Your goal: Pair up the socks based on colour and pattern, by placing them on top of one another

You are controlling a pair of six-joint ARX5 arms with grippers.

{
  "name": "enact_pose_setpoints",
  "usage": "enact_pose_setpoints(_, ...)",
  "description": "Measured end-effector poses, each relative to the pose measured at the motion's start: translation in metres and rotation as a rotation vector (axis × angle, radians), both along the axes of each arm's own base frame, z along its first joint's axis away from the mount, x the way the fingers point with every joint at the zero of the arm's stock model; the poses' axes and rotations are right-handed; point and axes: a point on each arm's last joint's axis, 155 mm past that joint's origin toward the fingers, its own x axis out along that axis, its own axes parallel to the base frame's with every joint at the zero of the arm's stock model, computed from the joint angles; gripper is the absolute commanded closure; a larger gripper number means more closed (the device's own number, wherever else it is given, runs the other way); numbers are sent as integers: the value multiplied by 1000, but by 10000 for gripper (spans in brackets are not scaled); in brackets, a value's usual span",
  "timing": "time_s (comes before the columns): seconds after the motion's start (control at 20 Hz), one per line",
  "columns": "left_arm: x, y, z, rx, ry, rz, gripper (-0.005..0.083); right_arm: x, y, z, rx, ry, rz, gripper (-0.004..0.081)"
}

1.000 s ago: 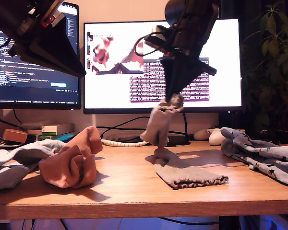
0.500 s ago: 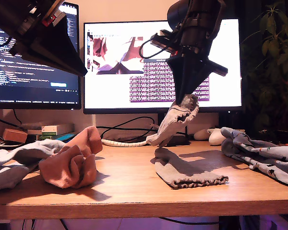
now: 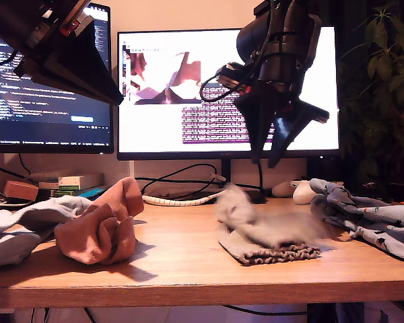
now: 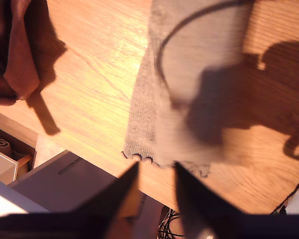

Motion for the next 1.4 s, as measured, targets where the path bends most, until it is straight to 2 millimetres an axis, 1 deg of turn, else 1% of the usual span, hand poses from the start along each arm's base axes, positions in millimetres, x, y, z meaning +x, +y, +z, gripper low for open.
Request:
enact_pose_setpoints(0.15, 0, 0, 0, 0, 0, 0, 797, 3, 1, 0, 1, -13, 3, 455)
enact_pose_setpoints(0.2, 0, 0, 0, 0, 0, 0, 797, 8, 3, 0, 8, -34, 6, 474)
enact_pose_setpoints(0.3, 0, 0, 0, 0, -1, 0, 797, 20, 7, 1, 21, -87, 4, 550)
enact_pose_setpoints(0.35, 0, 0, 0, 0, -1, 0, 797, 25, 8, 2, 26, -107, 2, 567)
enact_pose_setpoints(0.4, 0, 0, 0, 0, -1, 0, 797, 30, 7, 2, 30, -119, -4, 608)
enact_pose_setpoints(0.45, 0, 0, 0, 0, -1, 0, 797, 35, 5, 2, 31, -135, -9, 715)
enact_pose_setpoints(0.5, 0, 0, 0, 0, -2, 0, 797, 42, 5, 3, 29, -167, -13, 790)
enact_pose_setpoints(0.55, 0, 0, 0, -1, -1, 0, 797, 50, 6, 4, 27, -199, -17, 777)
enact_pose_setpoints(0.65, 2, 1, 0, 6, -6, 8, 797, 68, 5, 7, 20, -274, -28, 777)
enact_pose_setpoints(0.85, 8, 6, 2, 21, -33, 25, 797, 90, 3, 15, 11, -375, -29, 777)
enact_pose_setpoints(0.95, 14, 12, 4, 16, -48, 47, 797, 100, 6, 27, 35, -445, -36, 777)
enact_pose_setpoints(1.05, 25, 23, 8, 9, -64, 85, 797, 109, 6, 46, 60, -540, -50, 777)
enact_pose_setpoints(1.15, 32, 32, 10, 7, -71, 116, 797, 108, 1, 64, 78, -637, -68, 777)
enact_pose_setpoints(1.25, 35, 36, 12, 2, -81, 129, 797, 104, -6, 77, 101, -732, -89, 778)
enact_pose_setpoints(1.35, 37, 35, 15, -6, -95, 129, 797, 97, -12, 84, 132, -811, -102, 778)
enact_pose_setpoints(1.4, 40, 34, 20, -16, -119, 129, 797, 94, -15, 85, 141, -844, -110, 780)
